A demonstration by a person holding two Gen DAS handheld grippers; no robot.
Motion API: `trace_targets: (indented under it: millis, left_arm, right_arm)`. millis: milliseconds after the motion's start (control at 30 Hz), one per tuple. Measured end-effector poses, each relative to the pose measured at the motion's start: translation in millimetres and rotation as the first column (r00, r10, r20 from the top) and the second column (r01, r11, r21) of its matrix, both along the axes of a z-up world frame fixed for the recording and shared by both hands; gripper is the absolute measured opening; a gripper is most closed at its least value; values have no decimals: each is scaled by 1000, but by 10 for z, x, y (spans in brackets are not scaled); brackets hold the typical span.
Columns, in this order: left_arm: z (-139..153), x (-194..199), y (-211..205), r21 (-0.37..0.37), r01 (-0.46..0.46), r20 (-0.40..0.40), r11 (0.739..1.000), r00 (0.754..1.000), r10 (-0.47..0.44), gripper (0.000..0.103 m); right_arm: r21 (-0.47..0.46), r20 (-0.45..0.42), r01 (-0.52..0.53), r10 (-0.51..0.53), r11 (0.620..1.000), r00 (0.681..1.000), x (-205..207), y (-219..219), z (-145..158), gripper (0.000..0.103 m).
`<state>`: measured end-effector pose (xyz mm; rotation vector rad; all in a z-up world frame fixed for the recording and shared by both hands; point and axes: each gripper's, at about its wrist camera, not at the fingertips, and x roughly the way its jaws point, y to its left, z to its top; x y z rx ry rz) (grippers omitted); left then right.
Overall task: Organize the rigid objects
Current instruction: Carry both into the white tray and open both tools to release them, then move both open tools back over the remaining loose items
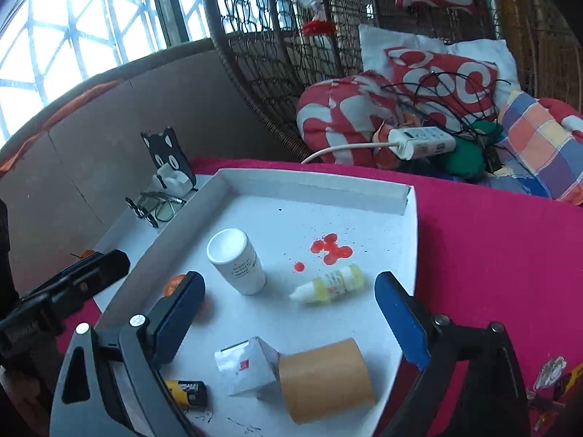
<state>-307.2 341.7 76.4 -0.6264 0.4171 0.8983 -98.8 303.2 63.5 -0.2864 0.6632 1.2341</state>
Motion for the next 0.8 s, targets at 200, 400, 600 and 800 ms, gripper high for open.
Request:
trace_targets:
  millis: [200,400,600,800]
  left_arm:
    - [256,-93,-188,72,-28,37,997,999,26,96]
    - [636,-5,-527,172,42,105,984,993,-61,96]
    - [772,392,-974,240,196,129,951,964,-231,96]
    - [584,1147,-1551,228,420,-11,878,903,-429,96]
  right_arm:
    - [78,-12,17,-16,997,1000,5,-300,209,96]
    - [282,46,71,-88,957,995,184,-1020,847,97]
    - [494,129,202,-302,845,945,403,-1948,1398,103]
    - [506,106,339,-448,793,888,761,-2488,1429,103]
